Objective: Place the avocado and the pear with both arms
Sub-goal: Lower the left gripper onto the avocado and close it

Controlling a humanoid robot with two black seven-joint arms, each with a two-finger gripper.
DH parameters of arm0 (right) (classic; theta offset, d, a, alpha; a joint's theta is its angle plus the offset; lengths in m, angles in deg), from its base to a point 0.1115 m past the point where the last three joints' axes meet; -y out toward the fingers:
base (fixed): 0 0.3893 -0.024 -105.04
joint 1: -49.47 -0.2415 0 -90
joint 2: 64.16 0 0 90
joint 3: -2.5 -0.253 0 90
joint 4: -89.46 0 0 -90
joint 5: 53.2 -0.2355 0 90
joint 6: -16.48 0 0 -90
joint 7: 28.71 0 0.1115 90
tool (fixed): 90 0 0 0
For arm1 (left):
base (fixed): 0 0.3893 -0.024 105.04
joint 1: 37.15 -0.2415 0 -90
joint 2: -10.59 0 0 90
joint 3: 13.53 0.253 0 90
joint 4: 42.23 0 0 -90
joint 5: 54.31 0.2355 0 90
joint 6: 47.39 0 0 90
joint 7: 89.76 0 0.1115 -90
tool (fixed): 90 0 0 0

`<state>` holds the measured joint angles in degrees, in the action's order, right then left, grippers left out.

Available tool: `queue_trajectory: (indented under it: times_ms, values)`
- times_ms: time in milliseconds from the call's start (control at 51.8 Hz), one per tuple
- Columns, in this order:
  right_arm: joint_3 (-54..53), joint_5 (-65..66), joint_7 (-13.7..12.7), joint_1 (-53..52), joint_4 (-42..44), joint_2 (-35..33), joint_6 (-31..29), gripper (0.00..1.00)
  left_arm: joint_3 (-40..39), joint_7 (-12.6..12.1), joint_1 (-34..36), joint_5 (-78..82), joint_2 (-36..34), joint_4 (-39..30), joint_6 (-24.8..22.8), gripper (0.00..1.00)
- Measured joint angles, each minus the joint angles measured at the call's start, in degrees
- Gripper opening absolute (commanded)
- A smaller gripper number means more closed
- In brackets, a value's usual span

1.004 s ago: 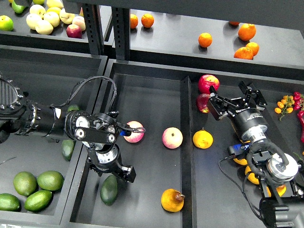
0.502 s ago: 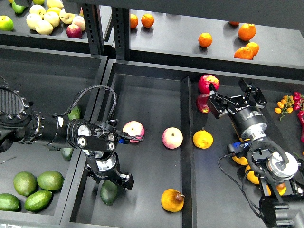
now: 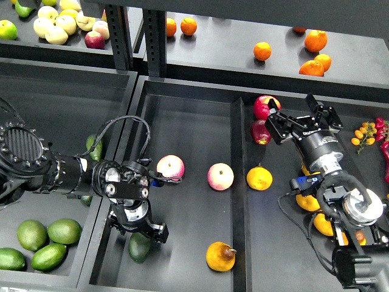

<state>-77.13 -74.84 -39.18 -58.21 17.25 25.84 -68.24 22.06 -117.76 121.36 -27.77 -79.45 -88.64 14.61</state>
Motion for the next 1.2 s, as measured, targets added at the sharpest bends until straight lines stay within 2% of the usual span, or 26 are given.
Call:
queue_trajectory:
  times_ms: [560,811,907,1062,1081,1197]
  values:
    - [0.0,-0.4,0.0,0.0,-0.5,0.0,-0.1,1.0,0.1,0.0,-0.1,-0.3,0.0,1.0,0.0,0.84]
    - [0.0,-0.4,0.0,0.0,-0.6,0.0,-0.1,1.0,0.3,0.0,-0.8,-0.4,0.0,1.2,0.0,0.73]
    - [0.0,-0.5,0.0,0.0,-0.6,0.0,-0.1,1.0,0.3,0.0,-0.8,-0.5,0.0,1.2,0.0,0.64]
    - [0.0,-0.7,0.0,0.0,-0.6,0.0,-0.1,1.0,0.0,0.0,-0.8,-0.7,0.0,1.6,0.0,0.42]
    - [0.0,-0.8,0.0,0.1,-0.6,0.0,-0.1,1.0,-0.1,0.0,-0.8,-0.8,0.0,1.7,0.0,0.3]
    - [0.0,-0.8,0.0,0.1,-0.6,0.0,-0.1,1.0,-0.5,0.0,-0.9,-3.4,0.0,2.8,0.0,0.2]
